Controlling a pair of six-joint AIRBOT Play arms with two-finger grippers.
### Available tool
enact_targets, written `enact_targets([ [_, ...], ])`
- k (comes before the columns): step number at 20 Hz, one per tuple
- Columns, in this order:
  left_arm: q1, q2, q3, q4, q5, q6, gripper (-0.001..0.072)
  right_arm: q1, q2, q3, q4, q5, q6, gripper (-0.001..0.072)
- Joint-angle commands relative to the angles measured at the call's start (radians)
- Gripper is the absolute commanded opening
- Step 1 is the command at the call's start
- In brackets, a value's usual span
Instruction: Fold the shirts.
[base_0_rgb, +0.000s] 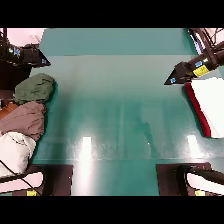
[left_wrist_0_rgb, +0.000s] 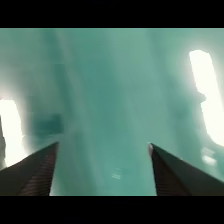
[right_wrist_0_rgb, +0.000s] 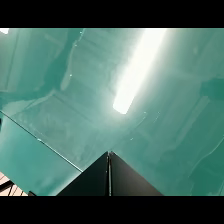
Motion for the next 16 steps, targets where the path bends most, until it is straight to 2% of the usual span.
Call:
enact_targets([
  [1,0.002,-0.057,-0.003,0.303,0.112,-0.083,0.0664,0.001,0.000,0.001,0.000,-0.001,0.000,0.0022],
  [3,0.003,-0.143,-0.005,0.414,0.148,-0.131,0.0665,0.001,0.000,0.001,0.001,-0.001,0.000,0.0022],
  [7,0.024,-0.334,-0.005,0.425,0.203,-0.138,0.0665,0.001,0.000,0.001,0.001,0.000,0.001,0.0022],
  [12,0.024,-0.428,-0.005,0.436,0.291,-0.145,0.0660,0.001,0.000,0.001,0.001,-0.002,0.001,0.0022],
  [13,0.024,-0.428,0.002,0.435,0.298,-0.145,0.0464,0.001,0.000,0.001,0.001,-0.002,0.001,0.0022],
  [14,0.024,-0.427,0.016,0.433,0.295,-0.144,0.0124,0.001,0.000,0.001,0.001,-0.011,0.001,0.0022],
  [15,0.024,-0.426,0.039,0.430,0.290,-0.144,0.0043,0.001,0.000,0.001,0.001,-0.029,0.001,0.0022],
  [16,0.024,-0.426,0.068,0.412,0.267,-0.143,0.0043,0.001,0.000,0.001,0.001,-0.043,0.001,0.0022],
])
